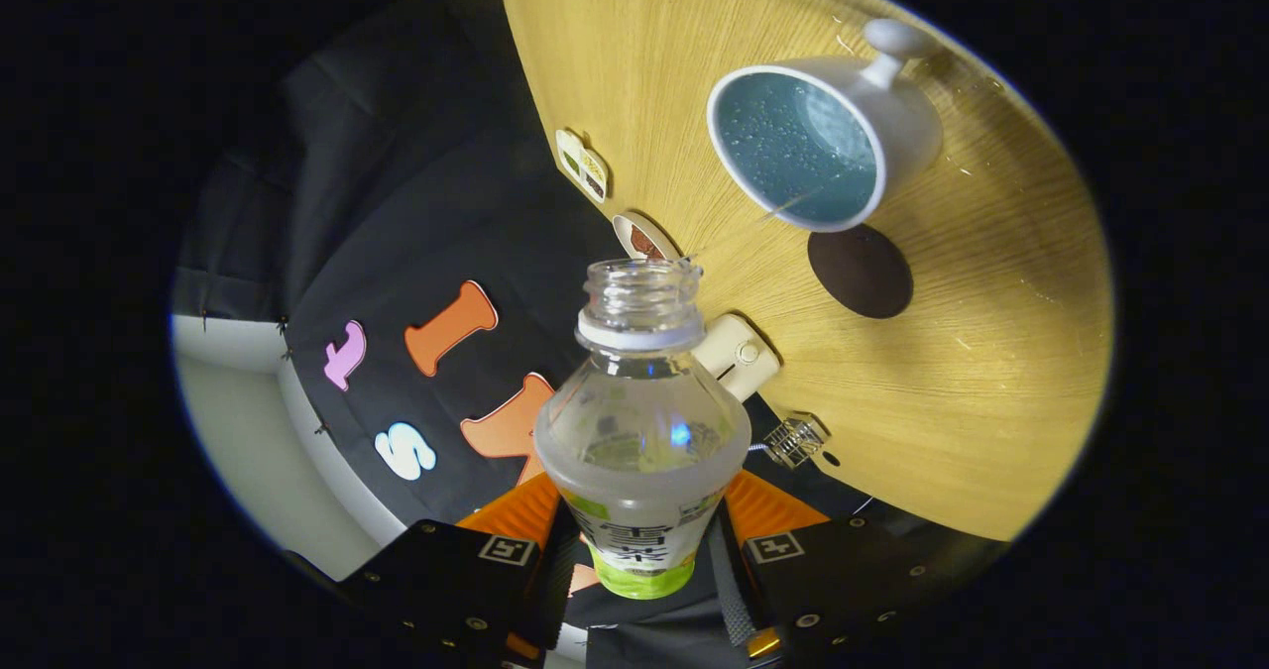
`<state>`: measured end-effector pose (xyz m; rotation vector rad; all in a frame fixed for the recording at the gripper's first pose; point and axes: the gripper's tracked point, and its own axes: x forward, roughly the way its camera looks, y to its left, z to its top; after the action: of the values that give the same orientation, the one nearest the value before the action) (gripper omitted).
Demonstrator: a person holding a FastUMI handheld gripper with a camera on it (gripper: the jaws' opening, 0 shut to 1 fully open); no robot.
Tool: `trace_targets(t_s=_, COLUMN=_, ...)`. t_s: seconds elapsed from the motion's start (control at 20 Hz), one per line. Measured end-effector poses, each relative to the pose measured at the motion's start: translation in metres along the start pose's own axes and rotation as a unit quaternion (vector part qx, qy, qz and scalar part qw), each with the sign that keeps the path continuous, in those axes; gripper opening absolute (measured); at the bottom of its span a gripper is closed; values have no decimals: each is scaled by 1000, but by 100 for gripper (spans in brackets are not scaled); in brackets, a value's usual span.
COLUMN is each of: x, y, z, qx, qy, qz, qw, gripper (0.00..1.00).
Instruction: Take the bottle from table, then pour the juice into the cup, finally place the bottle on the coaster
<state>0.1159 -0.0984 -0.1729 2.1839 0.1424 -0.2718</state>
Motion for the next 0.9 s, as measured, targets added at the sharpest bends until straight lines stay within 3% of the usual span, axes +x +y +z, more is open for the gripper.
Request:
trace_targets(t_s=0.2, x=5, y=-10, z=-1, qx=-85, qy=-4, qz=-20, qw=996, gripper=62)
trace_targets(t_s=0.35, x=9, y=-27, z=3, qx=-178, qy=-12, qz=-60, qw=982, gripper=62)
trace_targets(t_s=0.6, x=8, y=-42, z=12, qx=-350, qy=-28, qz=-109, qw=930, gripper=62)
trace_targets(t_s=0.9, x=12, y=-39, z=10, qx=-501, qy=-37, qz=-121, qw=856, gripper=63)
